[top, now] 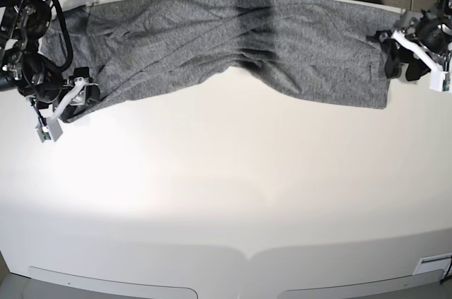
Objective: Fold the T-shirt properly
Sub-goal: 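Drag the shirt end with the left gripper to flatten the folded strip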
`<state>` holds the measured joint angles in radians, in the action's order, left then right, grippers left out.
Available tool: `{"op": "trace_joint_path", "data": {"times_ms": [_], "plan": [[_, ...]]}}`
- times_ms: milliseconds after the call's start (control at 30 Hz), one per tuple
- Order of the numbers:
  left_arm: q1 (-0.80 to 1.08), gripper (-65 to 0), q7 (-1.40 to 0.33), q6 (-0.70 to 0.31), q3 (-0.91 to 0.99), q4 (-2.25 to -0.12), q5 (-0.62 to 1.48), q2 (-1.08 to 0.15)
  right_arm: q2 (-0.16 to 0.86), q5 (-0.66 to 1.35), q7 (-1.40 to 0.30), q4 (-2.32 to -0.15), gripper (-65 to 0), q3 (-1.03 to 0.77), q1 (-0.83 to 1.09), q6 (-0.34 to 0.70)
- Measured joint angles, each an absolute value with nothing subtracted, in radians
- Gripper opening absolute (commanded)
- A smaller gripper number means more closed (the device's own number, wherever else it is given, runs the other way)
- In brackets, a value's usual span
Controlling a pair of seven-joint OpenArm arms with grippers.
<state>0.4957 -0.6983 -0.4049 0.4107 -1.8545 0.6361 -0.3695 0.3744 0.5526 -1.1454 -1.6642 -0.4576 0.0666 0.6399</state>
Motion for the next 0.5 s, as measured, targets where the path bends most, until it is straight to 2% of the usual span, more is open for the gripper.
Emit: {"op": "trace_joint_path", "data": {"times_ms": [233,400,500], "plan": [[0.473,-36.7,-0.706,-0.464,0.411,-1.651,0.773,-0.415,0.374,0.553,-1.156,-1.664,-31.2,-0.458,0.066,0.64],[0.445,-36.7,-0.707,-0.55,0.411,-1.541,0.859,-0.413,0.374,0.553,-1.156,-1.664,-31.2,-0.458,0.066,0.64],[0.427,-36.7,-0.707,-0.551,0.411,-1.493,0.855,-0.413,0.374,0.553,-1.156,-1.664,-31.2,-0.458,0.067,0.64]]}}
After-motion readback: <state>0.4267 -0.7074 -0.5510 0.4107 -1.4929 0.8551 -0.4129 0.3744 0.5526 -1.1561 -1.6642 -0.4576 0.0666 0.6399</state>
